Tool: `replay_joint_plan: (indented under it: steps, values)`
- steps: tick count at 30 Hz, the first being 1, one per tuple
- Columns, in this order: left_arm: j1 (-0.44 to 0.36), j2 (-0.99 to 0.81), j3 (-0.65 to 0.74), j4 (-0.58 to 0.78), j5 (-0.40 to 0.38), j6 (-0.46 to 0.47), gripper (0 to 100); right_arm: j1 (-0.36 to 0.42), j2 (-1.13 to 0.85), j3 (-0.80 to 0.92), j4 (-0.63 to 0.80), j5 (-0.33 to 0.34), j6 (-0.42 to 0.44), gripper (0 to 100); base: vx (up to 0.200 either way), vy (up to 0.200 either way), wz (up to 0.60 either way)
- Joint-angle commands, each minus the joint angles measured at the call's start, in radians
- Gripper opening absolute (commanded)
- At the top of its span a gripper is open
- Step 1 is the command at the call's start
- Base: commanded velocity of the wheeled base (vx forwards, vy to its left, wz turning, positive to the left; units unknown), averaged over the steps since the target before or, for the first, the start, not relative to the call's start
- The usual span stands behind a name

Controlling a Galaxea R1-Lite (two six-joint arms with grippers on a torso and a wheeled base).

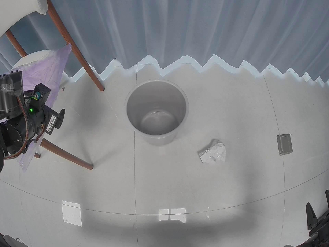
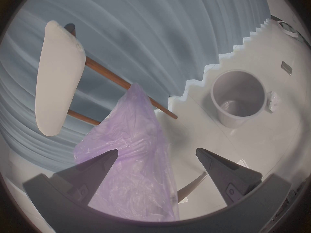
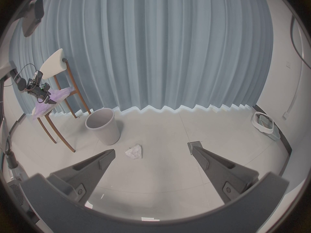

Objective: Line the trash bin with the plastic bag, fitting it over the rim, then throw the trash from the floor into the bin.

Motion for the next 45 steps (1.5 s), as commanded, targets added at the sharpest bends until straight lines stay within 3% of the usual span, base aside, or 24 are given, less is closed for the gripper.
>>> replay_joint_plan:
  steps: [1, 36, 37, 45]
  values:
    - [0.030, 0.037, -0.016, -0.001, 0.000, 0.002, 100, 0.023, 0.037, 0.018, 0.000, 0.000, -0.001, 100, 0.000, 0.000, 0.00]
    - [0.113, 0.213, -0.160, -0.045, 0.002, 0.046, 100, 0.030, 0.040, 0.018, 0.000, 0.000, -0.004, 100, 0.000, 0.000, 0.00]
    - [0.113, 0.213, -0.160, -0.045, 0.002, 0.045, 0, 0.030, 0.040, 0.018, 0.000, 0.000, -0.004, 100, 0.000, 0.000, 0.00]
    - [0.115, 0.207, -0.165, -0.045, 0.002, 0.014, 0, 0.030, 0.040, 0.018, -0.002, 0.000, -0.004, 100, 0.000, 0.000, 0.00]
